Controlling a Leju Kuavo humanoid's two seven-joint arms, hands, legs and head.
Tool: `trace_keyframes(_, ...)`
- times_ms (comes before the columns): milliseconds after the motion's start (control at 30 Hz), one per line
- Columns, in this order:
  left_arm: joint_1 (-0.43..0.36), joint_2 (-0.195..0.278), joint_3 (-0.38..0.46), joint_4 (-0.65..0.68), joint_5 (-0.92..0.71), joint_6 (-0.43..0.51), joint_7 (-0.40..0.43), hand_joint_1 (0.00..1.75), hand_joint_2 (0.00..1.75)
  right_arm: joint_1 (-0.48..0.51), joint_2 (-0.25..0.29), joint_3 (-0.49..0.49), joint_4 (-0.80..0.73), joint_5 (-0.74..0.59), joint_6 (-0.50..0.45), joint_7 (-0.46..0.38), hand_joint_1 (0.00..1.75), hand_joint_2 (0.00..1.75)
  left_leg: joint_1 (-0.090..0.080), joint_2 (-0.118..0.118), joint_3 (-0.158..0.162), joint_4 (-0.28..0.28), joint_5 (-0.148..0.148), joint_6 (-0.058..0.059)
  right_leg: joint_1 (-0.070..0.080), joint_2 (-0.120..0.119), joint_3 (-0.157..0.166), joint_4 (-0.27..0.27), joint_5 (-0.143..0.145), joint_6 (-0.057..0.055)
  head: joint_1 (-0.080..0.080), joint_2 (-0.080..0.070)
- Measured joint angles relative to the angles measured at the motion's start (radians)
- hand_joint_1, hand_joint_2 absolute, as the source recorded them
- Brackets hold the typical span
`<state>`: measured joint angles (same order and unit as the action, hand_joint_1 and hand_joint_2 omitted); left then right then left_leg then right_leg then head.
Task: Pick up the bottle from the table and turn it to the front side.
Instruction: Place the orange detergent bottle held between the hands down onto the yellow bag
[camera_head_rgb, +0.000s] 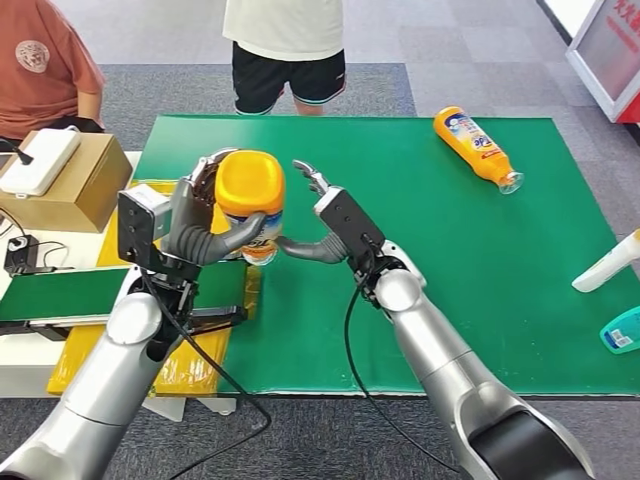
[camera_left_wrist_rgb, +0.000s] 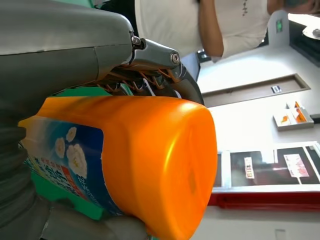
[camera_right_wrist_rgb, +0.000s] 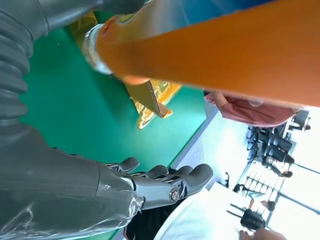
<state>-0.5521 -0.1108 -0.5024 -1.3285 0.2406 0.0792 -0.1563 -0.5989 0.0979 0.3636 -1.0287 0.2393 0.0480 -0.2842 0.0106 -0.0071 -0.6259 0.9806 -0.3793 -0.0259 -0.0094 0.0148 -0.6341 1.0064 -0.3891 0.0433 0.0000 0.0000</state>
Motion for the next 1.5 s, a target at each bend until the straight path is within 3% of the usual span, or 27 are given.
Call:
trace_keyframes(333,0.003,0.027,-0.002,-0.004,-0.353,0.197,-0.025,1.75,1.75,0.001,-0.011,-0.026,-0.02,-0.027,-0.027,0.008,0.0,1.75,0.0,0.0,0.0,0.0,0.0,0.0,0.0,0.0,0.0,0.0,0.0,0.0,0.0,0.0)
trace_keyframes(567,0.013,0.048,-0.002,-0.004,-0.556,0.265,-0.015,1.75,1.75,0.001,-0.027,-0.048,-0.031,-0.032,-0.042,0.008,0.0,1.75,0.0,0.0,0.0,0.0,0.0,0.0,0.0,0.0,0.0,0.0,0.0,0.0,0.0,0.0)
trace_keyframes(800,0.024,0.076,-0.005,-0.003,-1.008,0.329,0.079,1.75,1.75,-0.003,-0.039,-0.067,-0.04,-0.027,-0.049,0.009,0.0,1.75,0.0,0.0,0.0,0.0,0.0,0.0,0.0,0.0,0.0,0.0,0.0,0.0,0.0,0.0)
trace_keyframes(1067,0.06,0.089,-0.017,0.043,-1.459,0.333,0.204,1.75,1.75,-0.011,-0.04,-0.07,-0.051,-0.007,-0.041,0.02,0.0,1.75,0.0,0.0,0.0,0.0,0.0,0.0,0.0,0.0,0.0,0.0,0.0,0.0,0.0,0.0)
trace_keyframes(1500,0.105,0.103,-0.033,0.156,-1.654,0.348,0.267,1.75,1.75,-0.01,-0.04,-0.072,-0.079,0.008,-0.029,0.034,0.0,1.75,0.0,0.0,0.0,0.0,0.0,0.0,0.0,0.0,0.0,0.0,0.0,0.0,0.0,0.0)
